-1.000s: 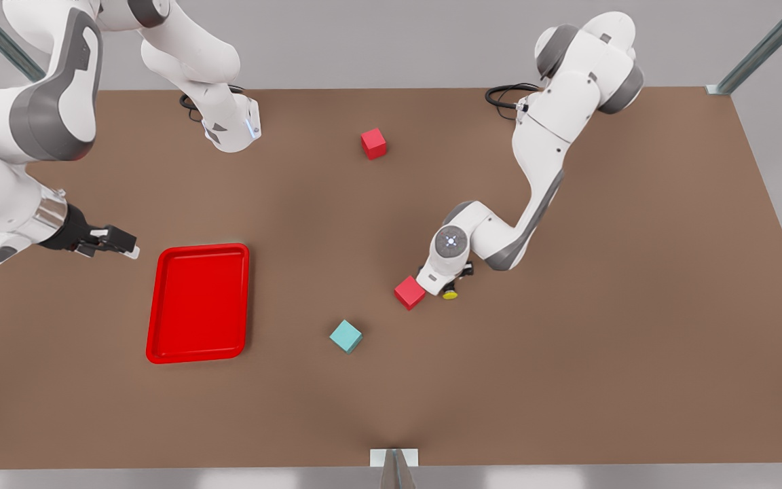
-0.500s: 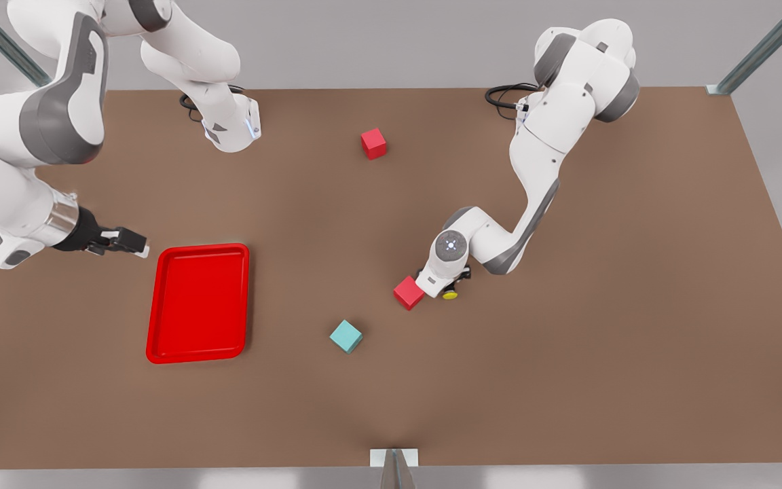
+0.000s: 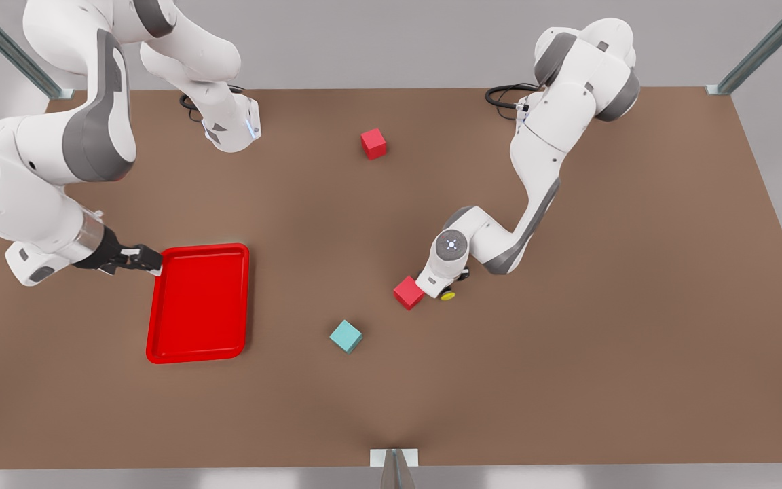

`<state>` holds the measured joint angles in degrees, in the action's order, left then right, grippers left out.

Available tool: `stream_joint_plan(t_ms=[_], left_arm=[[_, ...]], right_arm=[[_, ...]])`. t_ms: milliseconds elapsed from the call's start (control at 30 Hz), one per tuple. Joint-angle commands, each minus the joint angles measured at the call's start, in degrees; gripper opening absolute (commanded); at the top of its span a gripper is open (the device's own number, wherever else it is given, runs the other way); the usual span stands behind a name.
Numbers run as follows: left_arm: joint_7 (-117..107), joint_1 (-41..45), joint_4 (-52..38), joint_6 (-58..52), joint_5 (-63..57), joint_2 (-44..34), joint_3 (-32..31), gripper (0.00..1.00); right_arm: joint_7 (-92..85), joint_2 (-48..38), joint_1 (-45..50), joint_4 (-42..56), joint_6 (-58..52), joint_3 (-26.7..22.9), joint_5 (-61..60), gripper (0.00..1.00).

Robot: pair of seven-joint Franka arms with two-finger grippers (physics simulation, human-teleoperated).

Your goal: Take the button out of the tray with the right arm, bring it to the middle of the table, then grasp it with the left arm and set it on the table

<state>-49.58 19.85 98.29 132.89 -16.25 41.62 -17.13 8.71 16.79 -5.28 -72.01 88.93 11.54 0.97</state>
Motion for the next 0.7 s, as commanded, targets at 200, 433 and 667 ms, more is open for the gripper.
stream_joint_plan(t_ms=[200,433,667], left_arm=[[2.91,-5.88,-3.63,-15.38,0.60,-4.18,-3.88,0.49],[2.47,-8.78,-13.38,-26.72,2.80,-4.44,-4.14,0.48],[1.33,-9.75,-14.18,-26.81,3.68,-4.44,-4.14,0.45]], right_arm=[[0.52,-0.09,-0.08,0.02,0.37,-0.12,0.35,1.00],[0.52,0.44,0.09,-0.06,5.89,-0.12,1.05,1.00],[0.60,2.55,0.62,-0.24,9.42,0.50,3.95,1.00]])
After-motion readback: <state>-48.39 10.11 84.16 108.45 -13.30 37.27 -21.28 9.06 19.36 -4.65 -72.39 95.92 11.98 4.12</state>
